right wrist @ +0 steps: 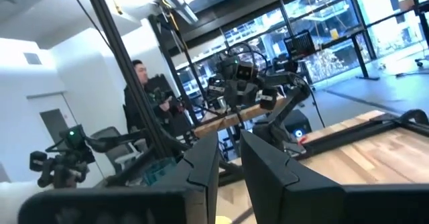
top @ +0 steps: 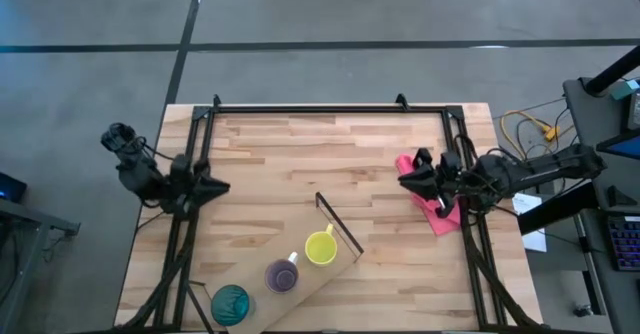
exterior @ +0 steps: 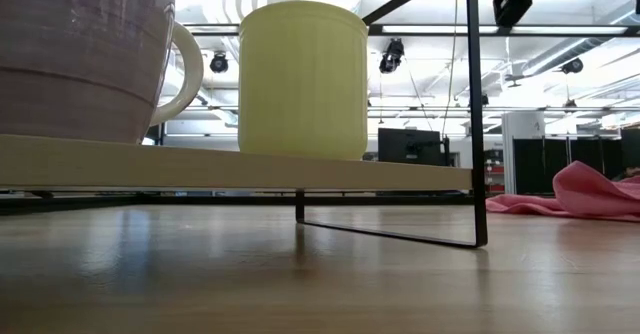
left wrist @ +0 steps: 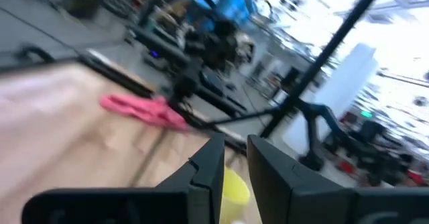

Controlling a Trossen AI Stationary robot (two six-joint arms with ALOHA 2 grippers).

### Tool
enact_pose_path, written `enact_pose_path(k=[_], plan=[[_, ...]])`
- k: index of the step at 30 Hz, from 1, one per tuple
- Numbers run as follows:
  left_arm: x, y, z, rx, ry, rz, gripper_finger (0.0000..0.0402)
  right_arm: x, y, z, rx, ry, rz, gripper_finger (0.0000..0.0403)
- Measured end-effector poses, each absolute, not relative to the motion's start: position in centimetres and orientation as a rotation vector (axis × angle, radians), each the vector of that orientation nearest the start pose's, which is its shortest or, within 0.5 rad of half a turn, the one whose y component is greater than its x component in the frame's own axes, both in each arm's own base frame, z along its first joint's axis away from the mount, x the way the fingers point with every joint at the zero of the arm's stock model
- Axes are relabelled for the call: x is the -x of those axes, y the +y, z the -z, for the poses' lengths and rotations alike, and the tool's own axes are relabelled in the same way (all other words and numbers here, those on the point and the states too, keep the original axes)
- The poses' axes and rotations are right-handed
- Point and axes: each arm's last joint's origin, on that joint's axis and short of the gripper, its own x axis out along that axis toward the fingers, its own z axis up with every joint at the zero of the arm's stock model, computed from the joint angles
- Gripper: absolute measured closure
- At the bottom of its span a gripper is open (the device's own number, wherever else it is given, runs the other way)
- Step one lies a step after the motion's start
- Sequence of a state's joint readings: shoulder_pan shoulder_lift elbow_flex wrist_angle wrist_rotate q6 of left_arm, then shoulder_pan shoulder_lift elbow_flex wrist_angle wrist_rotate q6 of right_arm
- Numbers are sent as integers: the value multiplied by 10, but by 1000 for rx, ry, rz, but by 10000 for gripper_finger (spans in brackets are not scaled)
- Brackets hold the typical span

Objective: Stack small to large cups/mugs on shelf
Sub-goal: Return to Home Position

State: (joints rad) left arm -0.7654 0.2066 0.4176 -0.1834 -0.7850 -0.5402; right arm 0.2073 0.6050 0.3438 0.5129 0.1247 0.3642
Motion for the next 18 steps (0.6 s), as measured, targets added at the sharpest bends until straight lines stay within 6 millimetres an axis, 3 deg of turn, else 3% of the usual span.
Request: enact_pose_path(k=[6, 11, 18], plan=[[-76, -47, -236, 583, 53, 47, 349, -146, 27, -265, -425, -214, -118, 344], [-80, -51, -211, 577, -11, 90, 349, -146, 27, -272, -401, -234, -119, 344], [-76, -53, -197, 578, -111, 258, 349, -146, 27, -275, -382, -242, -118, 344]])
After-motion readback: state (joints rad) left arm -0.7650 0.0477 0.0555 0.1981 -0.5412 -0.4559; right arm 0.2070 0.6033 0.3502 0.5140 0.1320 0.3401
